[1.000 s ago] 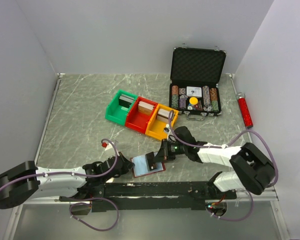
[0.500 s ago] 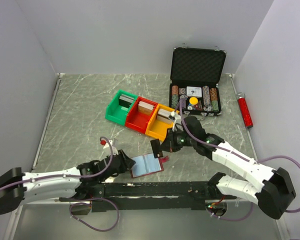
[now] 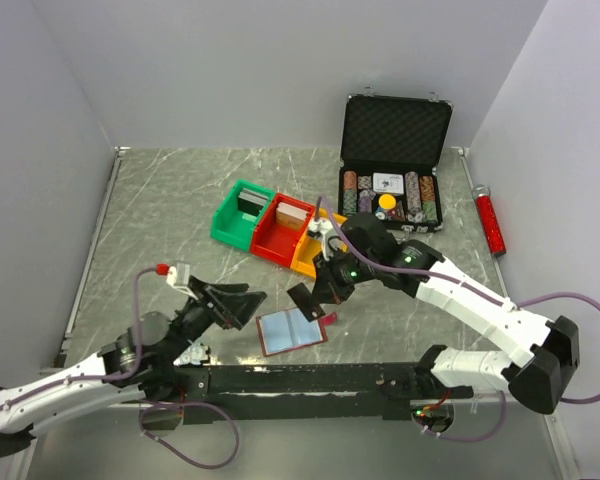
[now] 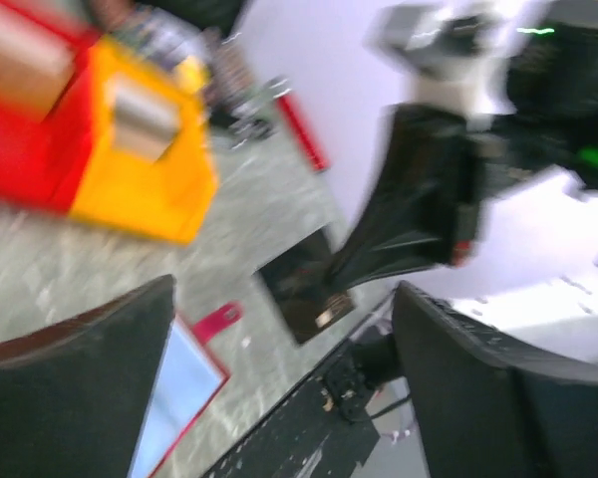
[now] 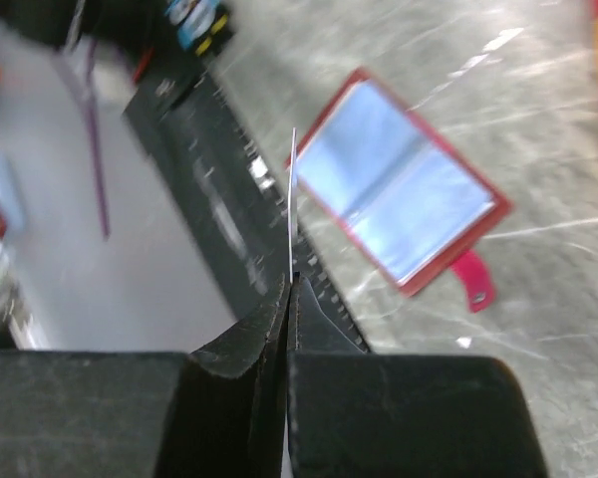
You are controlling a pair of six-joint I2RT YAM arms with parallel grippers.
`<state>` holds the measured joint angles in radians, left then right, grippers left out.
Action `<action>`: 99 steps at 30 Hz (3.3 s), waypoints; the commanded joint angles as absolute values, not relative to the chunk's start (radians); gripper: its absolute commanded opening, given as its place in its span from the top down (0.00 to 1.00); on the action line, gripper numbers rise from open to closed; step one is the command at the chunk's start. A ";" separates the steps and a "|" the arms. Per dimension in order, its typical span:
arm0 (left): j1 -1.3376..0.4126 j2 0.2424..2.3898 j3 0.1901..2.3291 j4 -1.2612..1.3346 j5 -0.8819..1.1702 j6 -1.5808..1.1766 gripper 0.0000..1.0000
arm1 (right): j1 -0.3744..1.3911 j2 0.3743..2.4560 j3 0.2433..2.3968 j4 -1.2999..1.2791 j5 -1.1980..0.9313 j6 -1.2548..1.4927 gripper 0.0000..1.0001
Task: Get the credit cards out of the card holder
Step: Remove the credit card from the card holder, then place the credit card in the storage box.
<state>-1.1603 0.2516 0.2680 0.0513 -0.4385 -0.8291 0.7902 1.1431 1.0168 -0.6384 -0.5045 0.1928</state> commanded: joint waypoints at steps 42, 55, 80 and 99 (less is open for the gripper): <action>-0.968 0.684 0.430 0.347 0.528 -0.652 0.86 | 0.956 1.132 1.266 -0.897 -0.661 0.035 1.00; -0.962 0.591 0.351 0.419 0.453 -0.701 0.99 | 0.901 1.071 1.194 -0.766 -0.744 0.116 0.64; -0.943 0.534 0.250 0.615 0.453 -0.813 0.99 | 0.836 1.019 1.046 -0.522 -0.856 0.264 0.73; -0.923 0.523 0.230 0.635 0.456 -0.839 0.99 | 0.831 1.008 1.035 -0.520 -0.885 0.252 0.95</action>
